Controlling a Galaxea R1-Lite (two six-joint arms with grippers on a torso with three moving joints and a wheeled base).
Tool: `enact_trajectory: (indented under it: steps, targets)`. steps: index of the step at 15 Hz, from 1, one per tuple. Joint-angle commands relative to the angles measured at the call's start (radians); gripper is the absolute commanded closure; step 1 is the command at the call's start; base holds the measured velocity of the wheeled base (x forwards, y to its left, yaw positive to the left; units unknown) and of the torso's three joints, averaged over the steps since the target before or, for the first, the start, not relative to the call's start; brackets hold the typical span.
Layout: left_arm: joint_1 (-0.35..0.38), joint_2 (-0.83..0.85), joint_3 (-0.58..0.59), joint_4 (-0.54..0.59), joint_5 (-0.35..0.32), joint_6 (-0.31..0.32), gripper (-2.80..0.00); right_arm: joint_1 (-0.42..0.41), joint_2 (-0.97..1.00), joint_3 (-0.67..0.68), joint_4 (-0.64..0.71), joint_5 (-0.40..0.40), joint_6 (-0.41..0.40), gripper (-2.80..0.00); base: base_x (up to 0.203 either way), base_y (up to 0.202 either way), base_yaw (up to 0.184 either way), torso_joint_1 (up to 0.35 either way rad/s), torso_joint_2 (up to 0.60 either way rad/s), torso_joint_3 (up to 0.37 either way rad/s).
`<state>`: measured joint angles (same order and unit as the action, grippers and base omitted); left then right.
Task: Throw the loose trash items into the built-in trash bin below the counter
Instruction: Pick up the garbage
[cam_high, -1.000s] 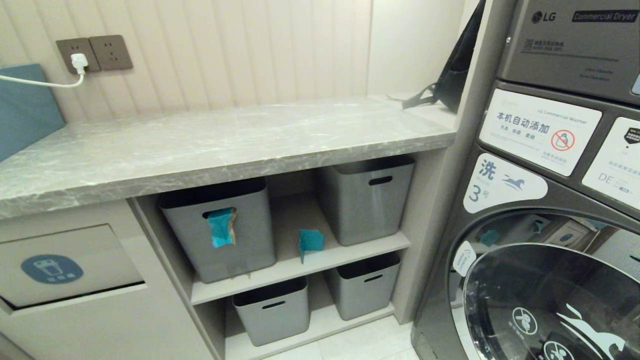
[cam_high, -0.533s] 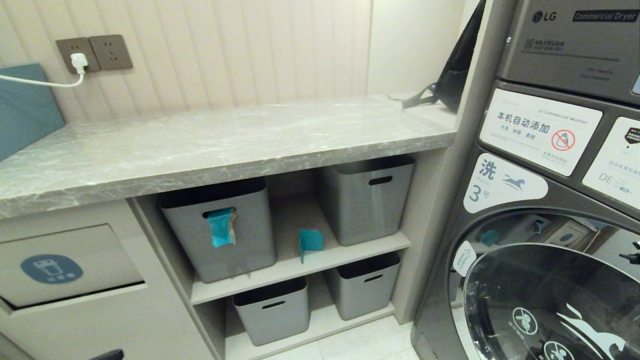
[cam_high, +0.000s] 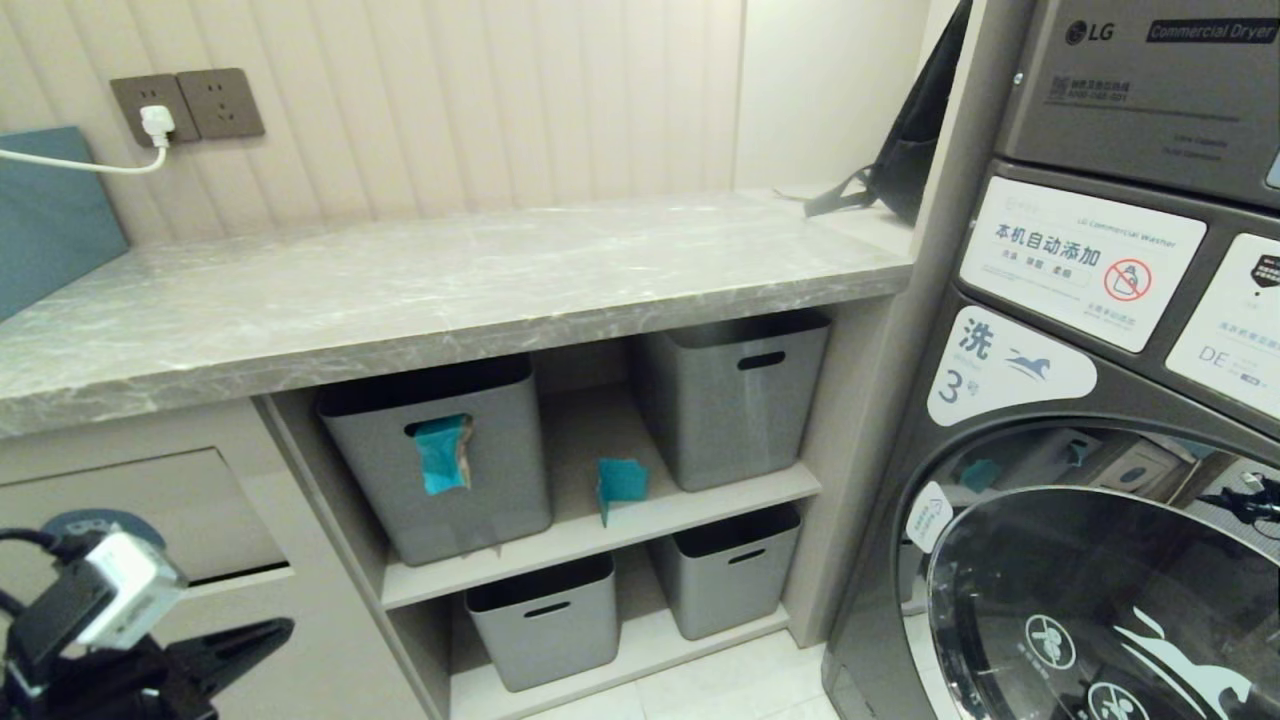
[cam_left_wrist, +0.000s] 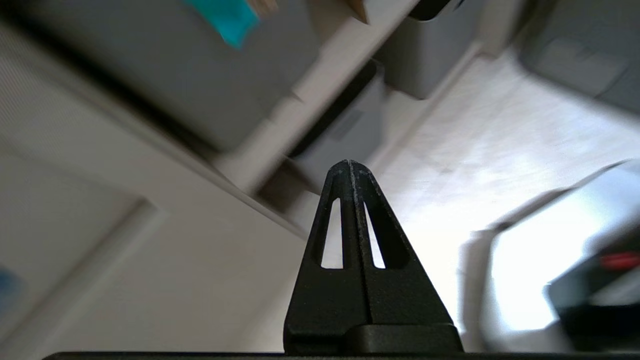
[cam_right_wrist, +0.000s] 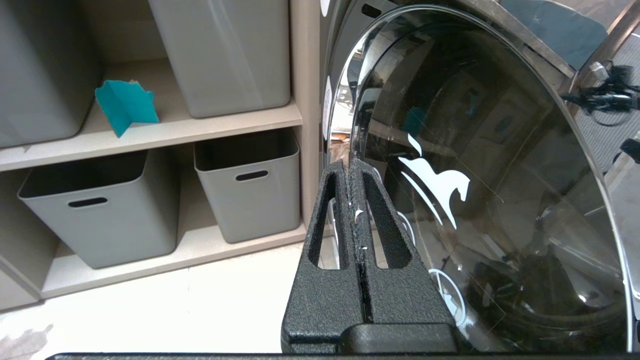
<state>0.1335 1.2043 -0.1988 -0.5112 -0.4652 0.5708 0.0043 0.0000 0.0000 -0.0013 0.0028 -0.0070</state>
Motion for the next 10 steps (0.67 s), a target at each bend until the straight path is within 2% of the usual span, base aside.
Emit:
enact_trajectory:
  steps: [1,5,6,8,10]
  targets:
    - [0.004,0.224,-0.028,-0.151,-0.024,0.280,0.00,0.000,-0.001,0.000,0.000,0.001,-0.001,0.00,0.000,0.000,0.000,0.000,0.00,0.000]
    - [-0.012,0.428,-0.154,-0.303,-0.062,0.601,0.00,0.001,-0.002,0.000,0.000,0.001,-0.001,0.00,0.000,0.000,0.000,0.000,0.00,0.000]
    - [-0.033,0.450,-0.167,-0.321,-0.034,0.643,0.00,0.000,-0.002,0.000,0.000,0.001,-0.001,0.00,0.000,0.000,0.000,0.000,0.00,0.000]
    - [-0.118,0.447,-0.158,-0.340,0.117,0.645,0.00,0.000,-0.002,0.000,0.000,0.000,0.001,0.00,0.000,0.000,0.000,0.000,0.00,0.000]
    - [-0.231,0.445,-0.095,-0.418,0.230,0.619,0.00,0.000,-0.002,0.000,0.000,0.001,0.000,0.00,0.000,0.000,0.000,0.000,0.00,0.000]
